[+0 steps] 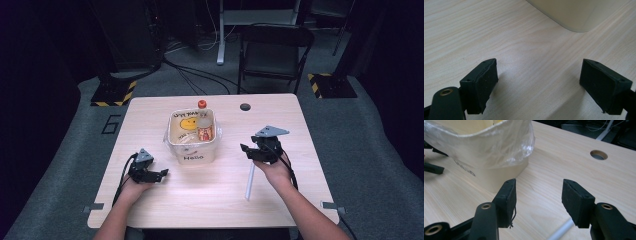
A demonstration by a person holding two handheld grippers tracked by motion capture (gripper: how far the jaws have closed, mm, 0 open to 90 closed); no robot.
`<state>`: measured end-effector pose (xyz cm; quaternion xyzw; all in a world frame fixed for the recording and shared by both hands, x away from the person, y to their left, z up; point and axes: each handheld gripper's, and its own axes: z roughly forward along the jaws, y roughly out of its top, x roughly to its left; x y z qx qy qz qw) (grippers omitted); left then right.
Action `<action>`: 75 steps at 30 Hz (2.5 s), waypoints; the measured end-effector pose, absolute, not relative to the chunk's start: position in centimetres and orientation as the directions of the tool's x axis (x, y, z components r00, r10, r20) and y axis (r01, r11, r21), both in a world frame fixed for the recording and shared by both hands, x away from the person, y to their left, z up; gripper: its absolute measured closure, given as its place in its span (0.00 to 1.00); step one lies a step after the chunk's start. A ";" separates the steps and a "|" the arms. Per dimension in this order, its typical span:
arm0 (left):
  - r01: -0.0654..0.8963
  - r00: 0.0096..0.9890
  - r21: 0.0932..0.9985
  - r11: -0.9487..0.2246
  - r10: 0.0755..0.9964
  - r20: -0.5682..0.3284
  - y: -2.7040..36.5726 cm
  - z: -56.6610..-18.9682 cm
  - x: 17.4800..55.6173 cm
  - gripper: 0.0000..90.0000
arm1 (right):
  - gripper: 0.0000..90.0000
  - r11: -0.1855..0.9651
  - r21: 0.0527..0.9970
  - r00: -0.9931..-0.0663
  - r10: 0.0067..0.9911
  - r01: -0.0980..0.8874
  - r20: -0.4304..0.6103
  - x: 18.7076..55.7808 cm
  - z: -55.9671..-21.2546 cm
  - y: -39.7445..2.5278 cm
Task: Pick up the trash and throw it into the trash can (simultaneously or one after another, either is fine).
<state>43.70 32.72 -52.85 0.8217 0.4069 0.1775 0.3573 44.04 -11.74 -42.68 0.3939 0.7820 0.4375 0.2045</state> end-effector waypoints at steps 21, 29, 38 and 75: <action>0.542 0.605 0.732 -0.413 0.796 0.001 32.7 -52.9 43.7 0.16 | 0.49 0.366 0.757 -0.596 0.802 0.541 0.038 41.7 -48.0 -12.4; 0.542 0.605 0.732 -0.413 0.796 0.002 32.7 -52.9 43.7 0.16 | 0.49 0.388 0.728 -0.593 0.805 0.566 0.032 41.3 -49.3 -12.4; 0.543 0.602 0.735 -0.406 0.799 -0.003 32.7 -52.9 43.7 0.16 | 0.49 0.393 0.709 -0.588 0.808 0.585 0.038 40.8 -50.2 -12.4; 0.543 0.601 0.737 -0.403 0.799 -0.006 32.6 -52.9 43.7 0.16 | 0.88 0.420 0.696 -0.600 0.800 0.582 0.019 40.8 -51.1 -12.4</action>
